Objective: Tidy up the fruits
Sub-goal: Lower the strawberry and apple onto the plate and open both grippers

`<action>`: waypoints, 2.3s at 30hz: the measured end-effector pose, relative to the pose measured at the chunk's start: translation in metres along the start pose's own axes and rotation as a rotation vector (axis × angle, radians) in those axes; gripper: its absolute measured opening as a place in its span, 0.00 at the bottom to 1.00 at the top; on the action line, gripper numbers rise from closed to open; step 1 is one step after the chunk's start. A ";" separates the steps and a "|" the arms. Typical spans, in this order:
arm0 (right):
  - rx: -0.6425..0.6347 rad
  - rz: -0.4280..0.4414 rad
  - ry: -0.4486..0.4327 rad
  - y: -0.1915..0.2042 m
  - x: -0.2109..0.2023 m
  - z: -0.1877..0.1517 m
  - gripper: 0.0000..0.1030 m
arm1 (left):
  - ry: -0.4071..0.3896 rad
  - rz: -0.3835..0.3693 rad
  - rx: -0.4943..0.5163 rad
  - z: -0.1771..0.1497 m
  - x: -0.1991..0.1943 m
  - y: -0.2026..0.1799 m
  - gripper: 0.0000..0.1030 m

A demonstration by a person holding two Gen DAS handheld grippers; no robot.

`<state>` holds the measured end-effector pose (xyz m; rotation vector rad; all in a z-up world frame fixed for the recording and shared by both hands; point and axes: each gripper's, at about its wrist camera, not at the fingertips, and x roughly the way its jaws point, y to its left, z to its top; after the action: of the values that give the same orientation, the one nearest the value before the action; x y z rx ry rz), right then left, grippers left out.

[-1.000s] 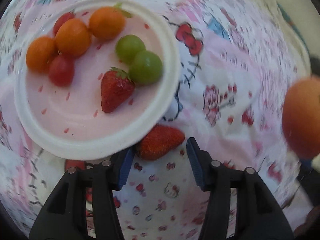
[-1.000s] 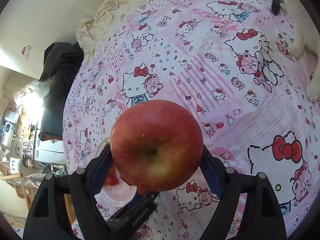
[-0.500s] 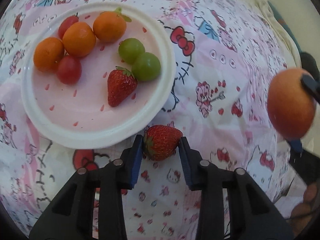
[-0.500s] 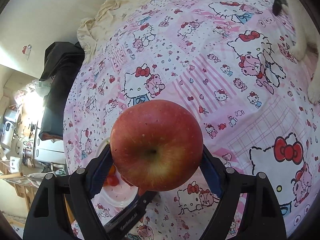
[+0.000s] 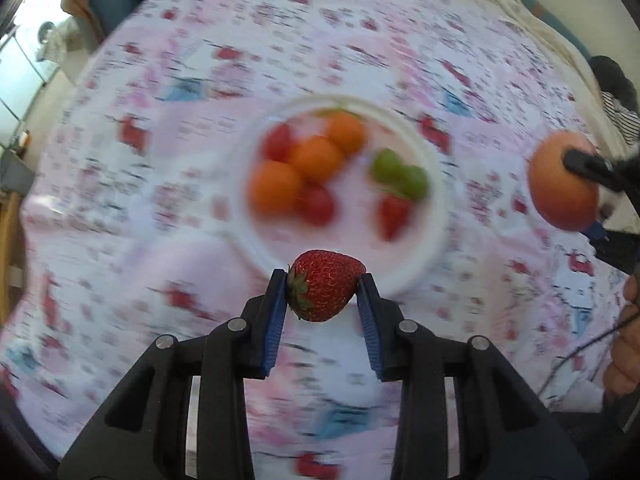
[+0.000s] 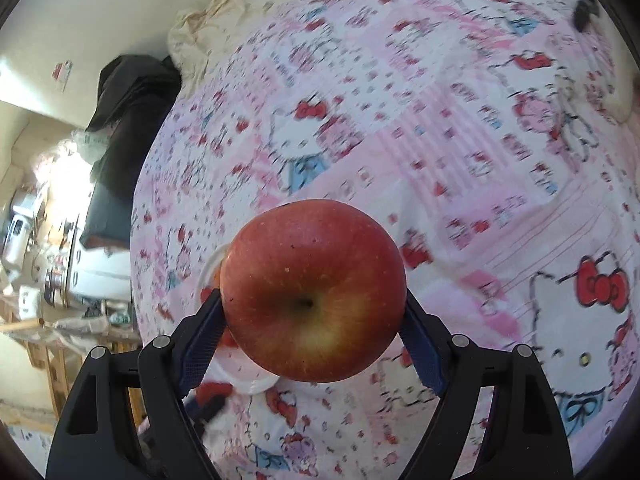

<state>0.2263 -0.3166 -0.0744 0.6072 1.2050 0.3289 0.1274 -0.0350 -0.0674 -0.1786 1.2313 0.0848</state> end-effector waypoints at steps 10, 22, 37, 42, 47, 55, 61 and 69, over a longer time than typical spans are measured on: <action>-0.168 -0.013 0.182 0.068 0.067 -0.046 0.82 | -0.033 0.024 0.008 0.024 -0.019 0.067 0.30; -0.331 -0.122 0.276 0.111 0.131 -0.069 0.82 | -0.048 -0.049 -0.031 0.035 -0.008 0.085 0.30; -0.349 -0.139 0.306 0.107 0.128 -0.078 0.84 | -0.056 -0.078 -0.040 0.047 -0.004 0.079 0.30; -0.304 -0.046 0.225 0.105 0.093 -0.066 0.99 | -0.048 -0.086 -0.045 0.051 0.000 0.077 0.30; -0.246 -0.078 0.103 0.088 0.053 -0.047 0.99 | -0.036 -0.110 -0.025 0.060 0.010 0.063 0.30; -0.150 -0.072 0.095 0.062 0.042 -0.034 0.99 | -0.002 -0.206 -0.013 0.076 0.043 0.031 0.31; -0.154 -0.039 0.082 0.068 0.033 -0.032 0.99 | 0.030 -0.193 0.025 0.074 0.052 0.017 0.47; -0.180 -0.040 0.084 0.075 0.033 -0.035 0.99 | -0.055 -0.150 0.057 0.074 0.028 0.022 0.74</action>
<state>0.2103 -0.2294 -0.0633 0.4160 1.2510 0.4276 0.2020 -0.0007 -0.0722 -0.2176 1.1606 -0.0753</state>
